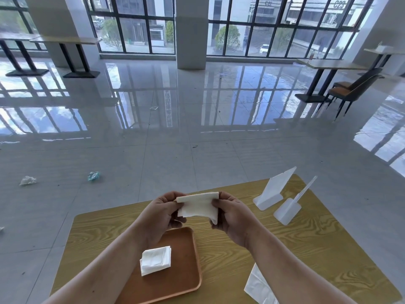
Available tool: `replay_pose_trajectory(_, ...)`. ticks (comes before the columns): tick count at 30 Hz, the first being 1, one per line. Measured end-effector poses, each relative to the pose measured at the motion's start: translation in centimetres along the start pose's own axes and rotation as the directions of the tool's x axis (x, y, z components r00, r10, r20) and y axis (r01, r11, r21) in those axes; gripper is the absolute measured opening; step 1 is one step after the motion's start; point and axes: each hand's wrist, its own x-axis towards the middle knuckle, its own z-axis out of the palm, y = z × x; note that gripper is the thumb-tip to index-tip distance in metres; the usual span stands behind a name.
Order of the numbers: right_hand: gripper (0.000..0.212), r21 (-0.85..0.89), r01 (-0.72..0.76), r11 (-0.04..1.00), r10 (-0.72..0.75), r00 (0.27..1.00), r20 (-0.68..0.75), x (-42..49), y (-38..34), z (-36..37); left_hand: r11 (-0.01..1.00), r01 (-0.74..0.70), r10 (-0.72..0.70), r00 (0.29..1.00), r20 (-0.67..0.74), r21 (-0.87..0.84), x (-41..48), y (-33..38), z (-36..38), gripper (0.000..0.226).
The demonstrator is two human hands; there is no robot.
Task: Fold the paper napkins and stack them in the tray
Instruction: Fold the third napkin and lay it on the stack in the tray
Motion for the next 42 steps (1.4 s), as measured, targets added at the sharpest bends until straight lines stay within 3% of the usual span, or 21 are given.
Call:
replay_pose_trajectory(3,0.037,-0.010,0.006,1.000,-0.006,1.000,-0.004,-0.1,0.0,0.4,0.999,0.007,-0.008,1.000,0.013,0.043,-0.2,-0.1,-0.5,0.046)
replay_pose_trajectory(11,0.031,0.000,-0.035,0.999,0.035,0.999,-0.018,0.4,1.4,1.4,0.982,-0.006,0.013,0.999,-0.039,0.187,-0.4,-1.1,-2.0,0.042)
replay_pose_trajectory(13,0.023,-0.082,-0.039,0.996,0.038,0.999,-0.012,0.6,1.7,1.7,0.967,-0.037,0.055,0.996,-0.065,0.253,-0.4,-1.5,-2.3,0.032)
replay_pose_trajectory(15,0.029,-0.175,-0.024,0.984,0.024,1.000,-0.004,0.7,2.1,2.0,0.969,-0.058,0.079,0.994,-0.079,0.239,-0.4,-1.9,-2.5,0.007)
replay_pose_trajectory(21,0.043,-0.184,0.010,0.983,-0.015,1.000,-0.026,1.0,2.7,3.0,0.966,-0.063,0.097,0.987,-0.127,0.250,0.0,-2.9,-3.2,0.045)
replay_pose_trajectory(23,0.042,-0.169,0.009,0.986,-0.019,0.998,-0.057,1.2,2.9,3.2,0.964,-0.070,0.114,0.980,-0.161,0.258,0.3,-3.2,-3.5,0.047)
replay_pose_trajectory(27,0.019,-0.199,-0.066,0.978,0.042,0.992,-0.122,1.8,3.4,3.3,0.962,-0.066,0.126,0.969,-0.213,0.266,0.7,-3.8,-4.4,0.038)
replay_pose_trajectory(32,0.012,-0.160,-0.124,0.979,0.097,0.982,-0.165,3.0,5.1,3.6,0.964,0.047,0.027,0.962,-0.272,0.263,0.9,-4.9,-6.4,0.013)
replay_pose_trajectory(39,0.018,-0.253,-0.231,0.939,0.186,0.964,-0.193,6.2,10.6,4.6,0.931,0.192,-0.076,0.934,-0.348,0.311,0.6,-9.3,-10.7,0.010)
replay_pose_trajectory(42,0.009,-0.372,-0.281,0.885,0.205,0.951,-0.231,7.8,14.0,5.0,0.900,0.255,-0.096,0.908,-0.408,0.355,0.6,-12.4,-12.7,0.014)
